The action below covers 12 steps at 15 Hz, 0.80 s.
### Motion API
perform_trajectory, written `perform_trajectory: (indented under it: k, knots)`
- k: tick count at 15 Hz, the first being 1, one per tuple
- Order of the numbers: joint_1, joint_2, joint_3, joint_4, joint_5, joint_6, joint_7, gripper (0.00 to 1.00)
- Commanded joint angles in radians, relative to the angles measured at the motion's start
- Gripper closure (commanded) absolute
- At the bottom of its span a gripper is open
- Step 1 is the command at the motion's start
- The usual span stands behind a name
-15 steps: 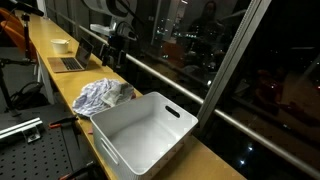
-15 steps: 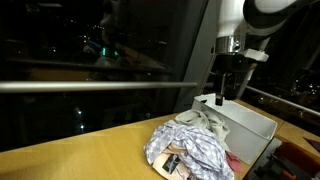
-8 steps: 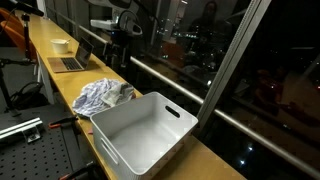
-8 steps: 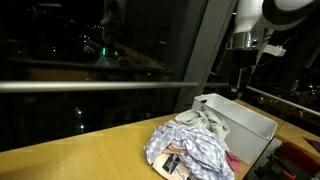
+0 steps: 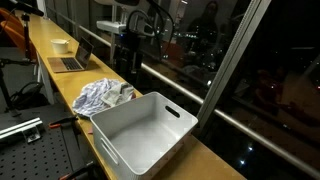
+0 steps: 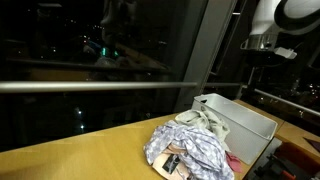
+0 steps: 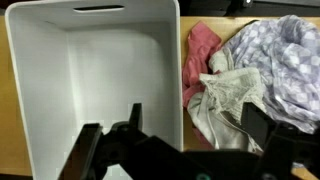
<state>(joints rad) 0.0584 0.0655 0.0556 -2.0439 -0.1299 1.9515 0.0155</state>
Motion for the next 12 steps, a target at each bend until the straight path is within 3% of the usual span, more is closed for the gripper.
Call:
perform_trajectory:
  k: [1, 7, 12]
  knots:
    - [-0.028, -0.025, -0.023, -0.034, 0.019, 0.048, -0.057, 0.0]
    - [-0.062, -0.003, -0.049, -0.002, 0.02, 0.055, -0.137, 0.0]
    - [-0.061, -0.002, -0.052, -0.004, 0.004, 0.042, -0.116, 0.0]
